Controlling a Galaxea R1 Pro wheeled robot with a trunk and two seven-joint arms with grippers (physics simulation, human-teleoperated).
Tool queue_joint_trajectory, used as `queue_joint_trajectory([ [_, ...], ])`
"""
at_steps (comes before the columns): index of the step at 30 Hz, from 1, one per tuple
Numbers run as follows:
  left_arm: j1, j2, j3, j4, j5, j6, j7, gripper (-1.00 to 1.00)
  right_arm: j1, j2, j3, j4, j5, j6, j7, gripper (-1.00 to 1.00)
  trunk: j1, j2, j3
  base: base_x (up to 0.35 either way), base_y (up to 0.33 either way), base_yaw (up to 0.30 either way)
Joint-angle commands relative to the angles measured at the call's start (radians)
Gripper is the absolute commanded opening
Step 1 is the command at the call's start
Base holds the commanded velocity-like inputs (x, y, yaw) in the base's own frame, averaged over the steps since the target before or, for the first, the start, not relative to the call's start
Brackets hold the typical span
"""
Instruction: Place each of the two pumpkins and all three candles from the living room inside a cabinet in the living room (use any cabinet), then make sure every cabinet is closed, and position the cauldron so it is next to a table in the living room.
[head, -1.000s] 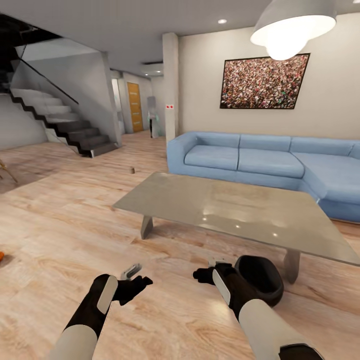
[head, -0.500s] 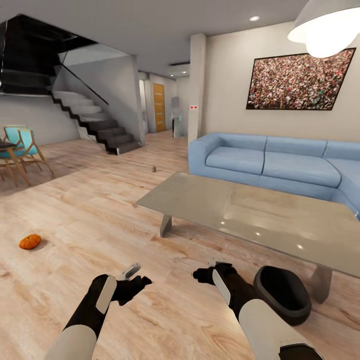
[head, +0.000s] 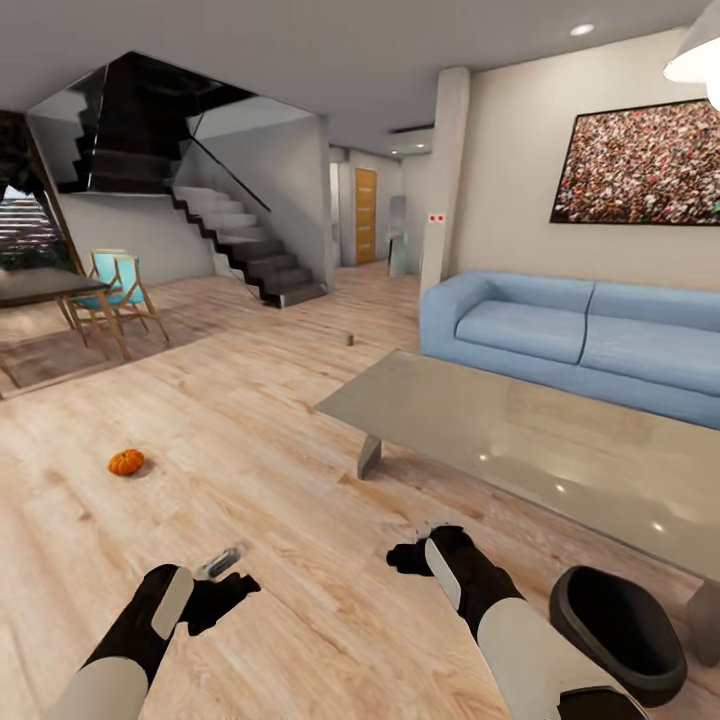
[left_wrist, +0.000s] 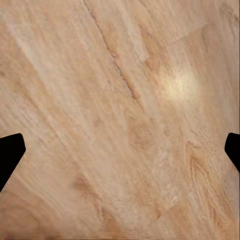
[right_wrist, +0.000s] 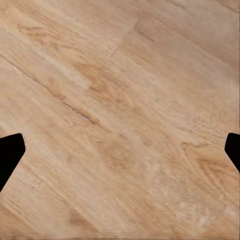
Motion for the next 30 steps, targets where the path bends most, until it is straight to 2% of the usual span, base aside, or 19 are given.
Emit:
queue_joint_trajectory([
  [1, 0.003, 0.012, 0.000, 0.033, 0.000, -0.009, 0.001, 1.00, 0.003, 0.000, 0.000, 0.003, 0.002, 0.000, -0.001, 1.00, -0.004, 0.007, 0.003, 0.000, 0.000, 0.291],
  [3, 0.008, 0.041, -0.008, 0.140, -0.004, -0.097, 0.019, 1.00, 0.063, 0.000, -0.004, 0.005, 0.002, -0.033, -0.003, 1.00, -0.012, 0.021, 0.010, 0.000, 0.000, 0.291],
  [5, 0.010, 0.053, -0.011, 0.208, -0.010, -0.170, 0.042, 1.00, 0.121, 0.000, -0.005, 0.003, 0.003, -0.066, -0.003, 1.00, -0.019, 0.035, 0.016, 0.000, 0.000, 0.291],
  [6, 0.010, 0.063, -0.013, 0.277, -0.025, -0.238, 0.070, 1.00, 0.173, 0.000, -0.005, 0.002, 0.007, -0.094, -0.004, 1.00, -0.023, 0.042, 0.019, 0.000, 0.000, 0.291],
  [9, 0.012, 0.072, -0.014, 0.381, -0.061, -0.375, 0.120, 1.00, 0.245, 0.000, -0.004, 0.003, 0.011, -0.158, -0.004, 1.00, -0.035, 0.063, 0.028, 0.000, 0.000, 0.291],
  [12, 0.011, 0.074, -0.015, 0.423, -0.075, -0.474, 0.149, 1.00, 0.306, 0.000, -0.001, 0.004, 0.013, -0.218, -0.005, 1.00, -0.046, 0.084, 0.038, 0.000, 0.000, 0.291],
  [16, 0.012, 0.066, -0.013, 0.446, -0.079, -0.537, 0.176, 1.00, 0.341, 0.000, 0.001, 0.013, 0.013, -0.288, -0.004, 1.00, -0.061, 0.112, 0.050, 0.000, 0.000, 0.291],
  [18, 0.012, 0.067, -0.012, 0.455, -0.078, -0.549, 0.180, 1.00, 0.344, 0.000, 0.002, 0.017, 0.014, -0.309, -0.004, 1.00, -0.069, 0.126, 0.057, 0.000, 0.000, 0.291],
  [22, 0.013, 0.066, -0.007, 0.470, -0.075, -0.551, 0.186, 1.00, 0.351, 0.000, 0.004, 0.021, 0.015, -0.329, -0.004, 1.00, -0.084, 0.154, 0.069, 0.000, 0.000, 0.291],
  [26, 0.013, 0.047, -0.008, 0.472, -0.077, -0.582, 0.185, 1.00, 0.354, 0.000, 0.003, 0.038, 0.015, -0.335, -0.003, 1.00, -0.100, 0.182, 0.082, 0.000, 0.000, 0.291],
  [30, 0.014, 0.037, -0.009, 0.495, -0.077, -0.608, 0.184, 1.00, 0.354, 0.000, 0.004, 0.079, 0.017, -0.377, -0.003, 1.00, -0.115, 0.210, 0.094, 0.000, 0.000, 0.291],
])
